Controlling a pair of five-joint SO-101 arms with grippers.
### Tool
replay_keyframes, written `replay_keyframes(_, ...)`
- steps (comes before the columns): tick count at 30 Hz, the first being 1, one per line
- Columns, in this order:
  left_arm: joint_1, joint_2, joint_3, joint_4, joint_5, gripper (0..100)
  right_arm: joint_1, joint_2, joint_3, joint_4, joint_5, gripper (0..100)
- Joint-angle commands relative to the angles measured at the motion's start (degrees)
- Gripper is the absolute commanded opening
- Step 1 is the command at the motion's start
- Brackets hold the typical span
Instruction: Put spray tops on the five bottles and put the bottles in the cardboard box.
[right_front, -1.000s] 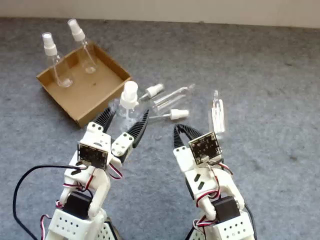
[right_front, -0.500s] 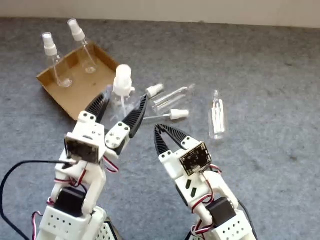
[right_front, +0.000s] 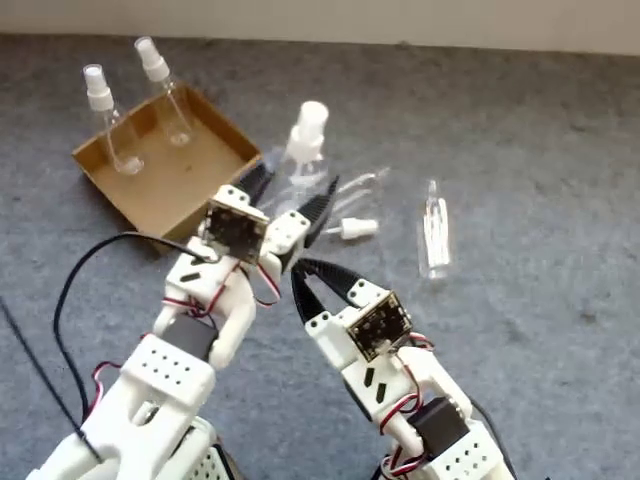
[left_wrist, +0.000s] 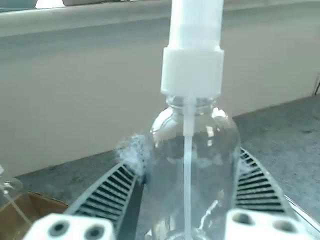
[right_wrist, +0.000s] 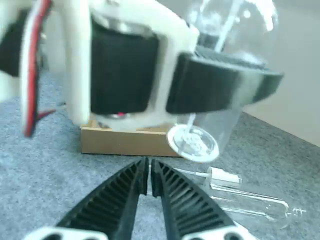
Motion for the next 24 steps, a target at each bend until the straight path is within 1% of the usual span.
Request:
replay_keyframes(1, 2.6, 4.8, -3.6, -5.5, 0.5, 13, -0.3, -0.7, 7.3, -1.3, 0.5, 0.5)
replay_keyframes(3, 3.5, 6.7, -3.6, -5.7, 0.5, 13, -0.3, -0.7, 7.3, -1.0, 0.5, 0.5)
replay_keyframes(10, 5.2, 6.8, -3.7, -5.7, 0.5, 13, -0.3, -0.7, 7.3, 2.2, 0.5, 0.5)
replay_keyframes(15, 6.1, 6.8, -3.4, -5.3, 0.5, 13, -0.3, -0.5, 7.3, 2.4, 0.5, 0.5)
replay_keyframes(18, 6.1, 4.5, -2.9, -1.8, 0.5, 13, -0.3, -0.5, 7.3, 2.4, 0.5, 0.5)
replay_keyframes(24, 6.1, -5.9, -2.9, 11.2, 0.5, 13, -0.3, -0.7, 7.3, 2.4, 0.5, 0.5)
